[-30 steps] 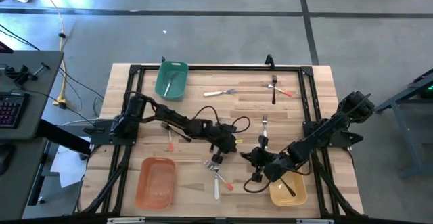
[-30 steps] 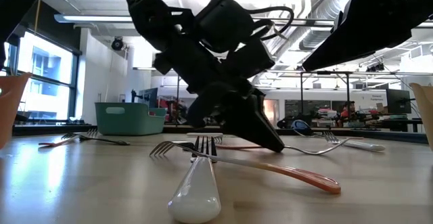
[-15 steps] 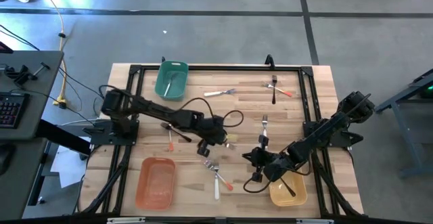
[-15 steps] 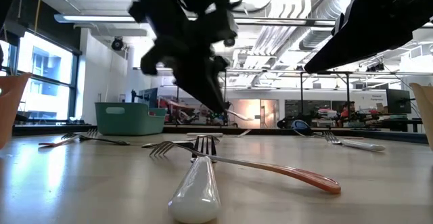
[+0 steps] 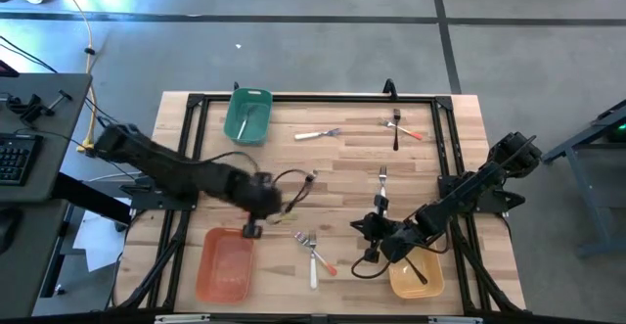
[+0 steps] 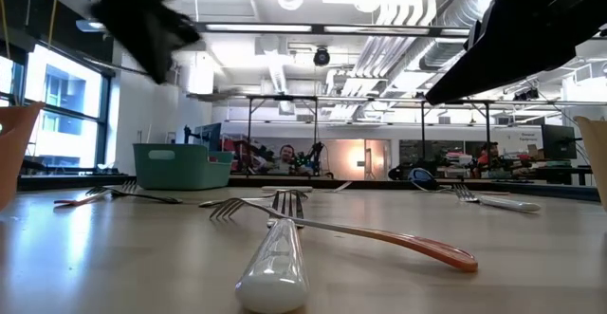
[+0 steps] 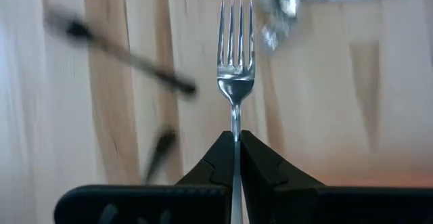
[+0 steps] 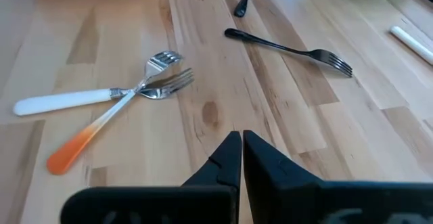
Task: Sort silverware by color (type)
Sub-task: Put the orange fork into the orange bin
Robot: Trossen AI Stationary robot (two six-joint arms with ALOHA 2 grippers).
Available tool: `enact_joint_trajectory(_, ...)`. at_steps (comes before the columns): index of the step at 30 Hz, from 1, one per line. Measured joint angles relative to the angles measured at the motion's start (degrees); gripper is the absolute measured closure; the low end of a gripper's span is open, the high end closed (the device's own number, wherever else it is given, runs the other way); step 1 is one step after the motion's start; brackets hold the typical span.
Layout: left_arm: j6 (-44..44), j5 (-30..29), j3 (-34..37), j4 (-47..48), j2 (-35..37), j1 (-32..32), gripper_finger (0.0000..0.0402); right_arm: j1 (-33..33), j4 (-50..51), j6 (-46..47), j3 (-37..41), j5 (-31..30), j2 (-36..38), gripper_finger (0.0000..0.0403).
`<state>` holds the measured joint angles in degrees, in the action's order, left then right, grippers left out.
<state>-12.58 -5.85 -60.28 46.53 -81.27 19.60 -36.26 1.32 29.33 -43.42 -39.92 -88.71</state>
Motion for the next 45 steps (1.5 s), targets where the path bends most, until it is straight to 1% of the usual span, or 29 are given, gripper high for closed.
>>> enact_joint_trajectory(3, -8.36, -2.84, 1.32, 4.8, 3.74, 6.25, 0.0401, 0.28, -0.04, -1.37, 0.0, -0.01, 0.0, 0.0403)
enact_joint_trajectory(6, -11.03, -3.25, 3.45, 6.47, 6.85, 13.53, 0.0401, 0.66, -0.28, -3.1, 0.0, 0.0, 0.0, 0.0403)
enact_joint_trajectory(8, -11.94, -2.8, 4.45, 6.55, 7.69, 18.39, 0.0401, 1.01, -0.49, -3.87, 0.0, 0.01, 0.0, 0.0403)
enact_joint_trajectory(10, -12.24, -2.43, 4.6, 6.11, 7.63, 22.76, 0.0401, 1.6, -0.69, -4.39, 0.0, 0.37, 0.0, 0.0403)
enact_joint_trajectory(12, -10.74, -2.32, 4.6, 3.98, 7.35, 26.74, 0.0401, 2.27, -0.69, -4.55, 0.0, 1.21, 0.0, 0.0403)
enact_joint_trajectory(16, -6.29, -2.06, 4.59, -1.85, 6.14, 31.88, 0.0401, 3.63, -0.71, -4.35, 0.0, 1.44, 0.0, 0.0403)
enact_joint_trajectory(21, 0.1, -3.15, 6.38, -8.62, 2.53, 33.87, 0.0401, 4.53, -1.15, -3.89, 0.0, 1.55, 0.0, 0.0403)
enact_joint_trajectory(26, 8.64, -0.51, 8.4, -14.19, -1.62, 33.87, 0.0401, 4.52, -1.18, -2.63, 0.0, 2.47, 0.0, 0.0403)
enact_joint_trajectory(30, 12.39, 3.39, 8.4, -14.41, -3.43, 33.87, 0.0401, 4.36, -1.01, 0.41, 0.0, 3.08, -0.02, 0.0403)
enact_joint_trajectory(33, 13.24, 6.07, 8.4, -13.97, -3.84, 34.03, 0.0401, 4.36, -0.86, 1.39, 0.0, 3.1, -0.02, 0.0403)
enact_joint_trajectory(38, 13.27, 6.69, 8.4, -13.15, -3.89, 34.05, 0.04, 4.36, -0.69, 1.27, 0.0, 3.1, -0.02, 0.0403)
enact_joint_trajectory(42, 11.52, 6.64, 8.4, -13.66, -3.89, 34.05, 0.0379, 4.36, -0.5, 1.12, 0.0, 3.1, -0.02, 0.0403)
enact_joint_trajectory(45, 8.89, 5.45, 8.4, -13.64, -3.87, 34.05, 0.0363, 4.36, -0.26, 1.08, 0.0, 3.1, -0.02, 0.0403)
